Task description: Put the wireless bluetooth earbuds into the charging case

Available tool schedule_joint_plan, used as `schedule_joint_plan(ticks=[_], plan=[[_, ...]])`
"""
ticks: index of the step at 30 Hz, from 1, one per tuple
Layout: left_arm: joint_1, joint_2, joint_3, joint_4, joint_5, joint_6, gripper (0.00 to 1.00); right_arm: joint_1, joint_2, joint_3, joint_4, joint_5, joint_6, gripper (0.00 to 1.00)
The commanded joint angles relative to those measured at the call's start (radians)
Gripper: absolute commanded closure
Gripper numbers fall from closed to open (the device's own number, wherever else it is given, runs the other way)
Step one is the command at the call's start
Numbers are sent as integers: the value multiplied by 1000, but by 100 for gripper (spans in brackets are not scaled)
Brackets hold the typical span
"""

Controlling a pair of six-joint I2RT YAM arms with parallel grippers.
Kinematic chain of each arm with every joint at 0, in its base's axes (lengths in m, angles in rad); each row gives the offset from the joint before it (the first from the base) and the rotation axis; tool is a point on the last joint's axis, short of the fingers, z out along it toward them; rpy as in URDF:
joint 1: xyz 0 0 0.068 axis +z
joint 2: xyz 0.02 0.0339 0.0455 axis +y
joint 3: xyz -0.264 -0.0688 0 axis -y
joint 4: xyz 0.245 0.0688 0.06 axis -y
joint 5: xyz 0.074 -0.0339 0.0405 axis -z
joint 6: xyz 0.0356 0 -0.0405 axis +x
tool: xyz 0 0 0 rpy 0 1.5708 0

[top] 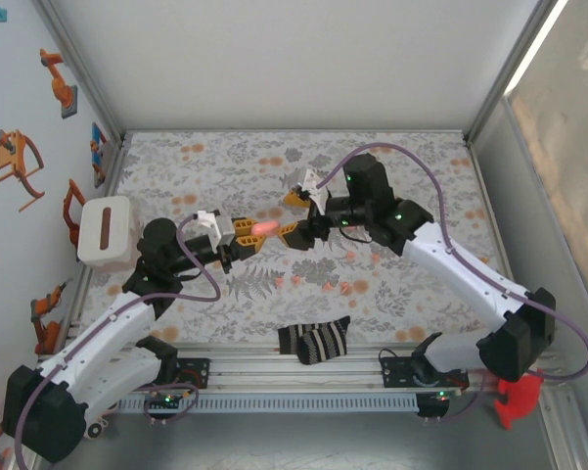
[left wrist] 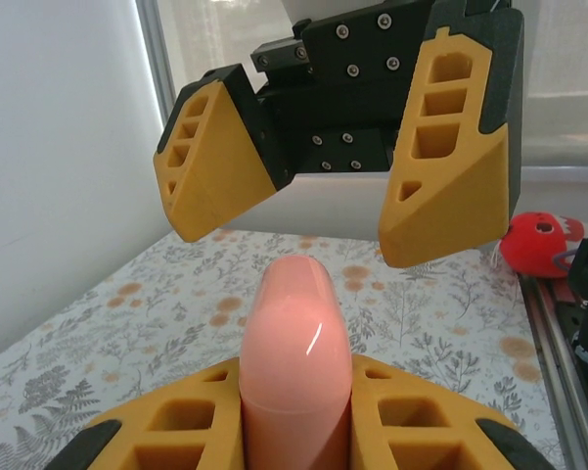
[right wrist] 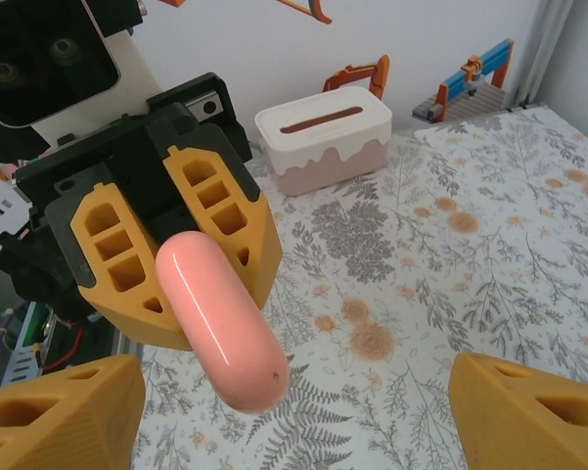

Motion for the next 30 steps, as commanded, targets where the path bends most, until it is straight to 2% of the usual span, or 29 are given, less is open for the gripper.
schedule_joint_plan(ticks=[1,15,30], plan=[[-5,-20,0,45,28,12,100,13,9,23,22,-8,-4,20],[-6,-48,-3,19,46,13,100,23,31,45,37,70,-4,23],[-6,-47,8,-31,59,42,100,22,18,78,31,91,-25,23]])
